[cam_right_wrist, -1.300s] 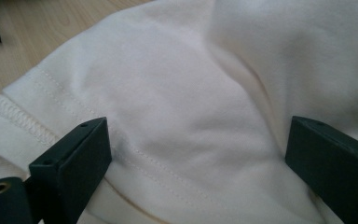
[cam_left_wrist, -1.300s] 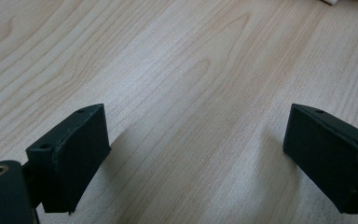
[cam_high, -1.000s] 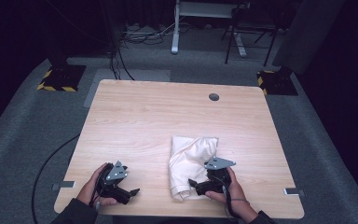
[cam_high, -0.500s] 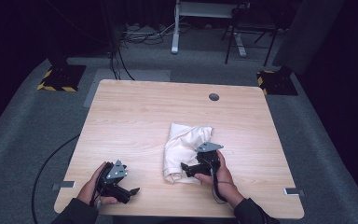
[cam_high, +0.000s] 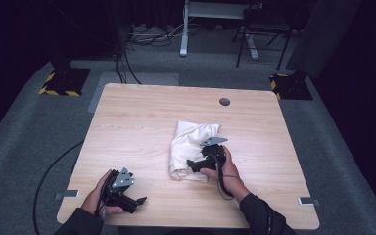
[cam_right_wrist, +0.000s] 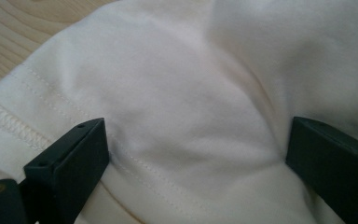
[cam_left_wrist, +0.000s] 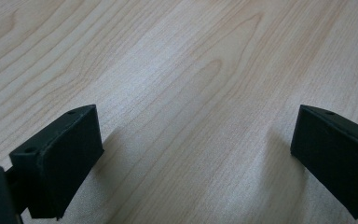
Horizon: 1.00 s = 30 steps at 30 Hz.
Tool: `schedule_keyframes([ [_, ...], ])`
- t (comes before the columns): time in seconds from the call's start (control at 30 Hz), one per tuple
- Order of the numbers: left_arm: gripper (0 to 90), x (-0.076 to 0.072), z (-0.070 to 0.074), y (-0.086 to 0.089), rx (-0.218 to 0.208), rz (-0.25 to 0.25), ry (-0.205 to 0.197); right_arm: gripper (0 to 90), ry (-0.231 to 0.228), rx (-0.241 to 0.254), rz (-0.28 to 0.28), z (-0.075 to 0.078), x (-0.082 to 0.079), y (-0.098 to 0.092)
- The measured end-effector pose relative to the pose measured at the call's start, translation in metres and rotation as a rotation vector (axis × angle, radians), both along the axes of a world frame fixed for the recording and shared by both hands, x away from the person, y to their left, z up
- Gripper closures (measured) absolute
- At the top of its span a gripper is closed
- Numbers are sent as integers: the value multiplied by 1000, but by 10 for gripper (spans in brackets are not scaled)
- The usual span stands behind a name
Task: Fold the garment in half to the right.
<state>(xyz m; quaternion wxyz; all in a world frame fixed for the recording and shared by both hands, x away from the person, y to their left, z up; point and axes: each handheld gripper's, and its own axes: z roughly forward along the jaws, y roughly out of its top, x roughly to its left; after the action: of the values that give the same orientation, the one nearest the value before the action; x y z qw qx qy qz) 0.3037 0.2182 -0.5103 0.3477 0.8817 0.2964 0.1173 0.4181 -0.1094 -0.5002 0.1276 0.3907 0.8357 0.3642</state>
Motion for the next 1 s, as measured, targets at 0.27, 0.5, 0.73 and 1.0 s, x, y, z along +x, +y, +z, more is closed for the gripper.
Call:
schedule_keyframes([
  [0.27,20,0,0,0,0,0,0,50,-7,18,46,-1,4,-4],
  [0.5,20,0,0,0,0,-1,0,49,22,28,121,2,9,-10],
  [0.73,20,0,0,0,0,-2,-1,40,25,4,190,7,10,-14],
  [1.0,20,0,0,0,0,-1,-1,37,1,-39,221,11,8,-14],
])
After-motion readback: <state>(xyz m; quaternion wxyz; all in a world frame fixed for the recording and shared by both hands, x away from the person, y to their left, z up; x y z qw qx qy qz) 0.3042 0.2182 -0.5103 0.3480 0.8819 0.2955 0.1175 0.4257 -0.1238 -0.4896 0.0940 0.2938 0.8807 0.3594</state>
